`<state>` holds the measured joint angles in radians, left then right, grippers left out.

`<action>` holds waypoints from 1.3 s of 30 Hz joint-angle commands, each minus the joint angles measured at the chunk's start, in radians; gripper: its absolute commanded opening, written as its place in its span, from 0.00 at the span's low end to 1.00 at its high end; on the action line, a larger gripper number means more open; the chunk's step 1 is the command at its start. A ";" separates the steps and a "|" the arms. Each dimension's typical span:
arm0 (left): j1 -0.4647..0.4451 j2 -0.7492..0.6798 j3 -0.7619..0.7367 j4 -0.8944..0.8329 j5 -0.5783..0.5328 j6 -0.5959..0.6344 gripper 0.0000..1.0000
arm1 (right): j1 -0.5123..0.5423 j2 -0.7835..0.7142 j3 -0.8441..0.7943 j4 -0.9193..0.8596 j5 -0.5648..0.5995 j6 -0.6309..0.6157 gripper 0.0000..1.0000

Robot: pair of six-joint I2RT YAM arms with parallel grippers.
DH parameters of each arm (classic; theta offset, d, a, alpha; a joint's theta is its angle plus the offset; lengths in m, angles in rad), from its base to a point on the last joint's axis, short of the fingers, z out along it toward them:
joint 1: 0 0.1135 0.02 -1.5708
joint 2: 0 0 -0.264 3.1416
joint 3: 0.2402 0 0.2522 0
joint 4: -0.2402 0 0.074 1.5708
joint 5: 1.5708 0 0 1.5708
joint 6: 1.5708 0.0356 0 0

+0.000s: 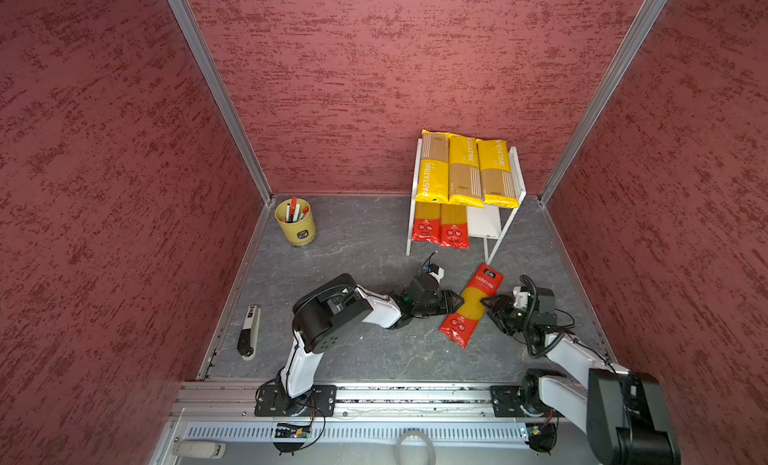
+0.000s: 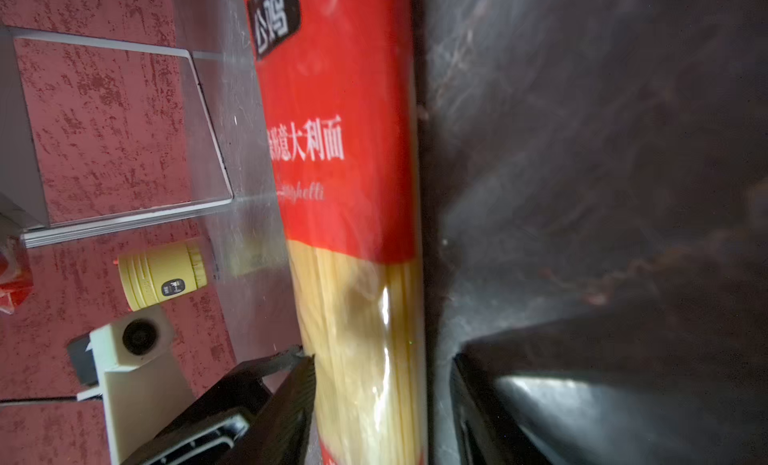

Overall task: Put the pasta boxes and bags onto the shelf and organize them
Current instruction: 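Lift the pack upright with both grippers and carry it to the shelf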

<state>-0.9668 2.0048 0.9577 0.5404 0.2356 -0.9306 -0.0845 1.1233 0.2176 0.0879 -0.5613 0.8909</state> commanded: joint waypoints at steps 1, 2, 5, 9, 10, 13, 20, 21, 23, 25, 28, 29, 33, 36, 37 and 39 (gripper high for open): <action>-0.003 0.030 0.026 0.013 0.013 0.010 0.50 | 0.007 0.074 0.009 0.067 0.057 0.042 0.56; -0.004 0.038 0.034 0.013 0.021 0.010 0.49 | 0.011 0.101 0.009 0.105 0.052 0.054 0.56; -0.007 0.055 0.050 0.021 0.043 0.005 0.42 | 0.037 0.180 -0.006 0.276 -0.001 0.097 0.51; -0.021 0.041 0.028 0.044 0.062 0.007 0.34 | 0.056 0.191 -0.044 0.394 -0.041 0.108 0.34; -0.023 0.031 0.016 0.053 0.066 0.007 0.33 | 0.056 0.171 -0.056 0.397 -0.045 0.101 0.29; -0.025 -0.001 -0.032 0.082 0.081 -0.002 0.31 | 0.057 0.091 -0.089 0.384 -0.056 0.078 0.17; 0.003 -0.058 -0.100 0.141 0.146 -0.003 0.34 | 0.078 -0.111 -0.109 0.332 -0.063 0.021 0.00; 0.011 -0.067 -0.116 0.164 0.158 -0.014 0.36 | 0.081 -0.151 -0.104 0.317 -0.063 0.006 0.00; 0.036 -0.087 -0.146 0.209 0.186 -0.028 0.40 | 0.087 -0.238 -0.088 0.274 -0.063 -0.030 0.00; 0.056 -0.116 -0.173 0.250 0.212 -0.024 0.45 | 0.093 -0.343 -0.069 0.229 -0.065 -0.079 0.00; 0.062 -0.148 -0.182 0.265 0.252 0.015 0.53 | 0.095 -0.480 -0.035 0.176 -0.078 -0.153 0.00; 0.064 -0.154 -0.188 0.280 0.268 0.026 0.56 | 0.096 -0.514 -0.025 0.173 -0.092 -0.170 0.00; 0.078 -0.179 -0.220 0.407 0.324 0.033 0.67 | 0.096 -0.582 0.010 0.229 -0.162 -0.190 0.00; 0.083 -0.196 -0.212 0.435 0.358 0.064 0.75 | 0.096 -0.531 0.040 0.358 -0.214 -0.140 0.00; 0.085 -0.197 -0.206 0.435 0.371 0.076 0.77 | 0.096 -0.502 0.056 0.405 -0.231 -0.124 0.00; 0.098 -0.188 -0.195 0.464 0.403 0.072 0.82 | 0.096 -0.422 0.095 0.477 -0.266 -0.090 0.00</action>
<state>-0.8860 1.8267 0.7479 0.9249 0.5682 -0.8921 0.0059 0.6518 0.2184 0.2996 -0.7307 0.7635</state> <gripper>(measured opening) 0.808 0.110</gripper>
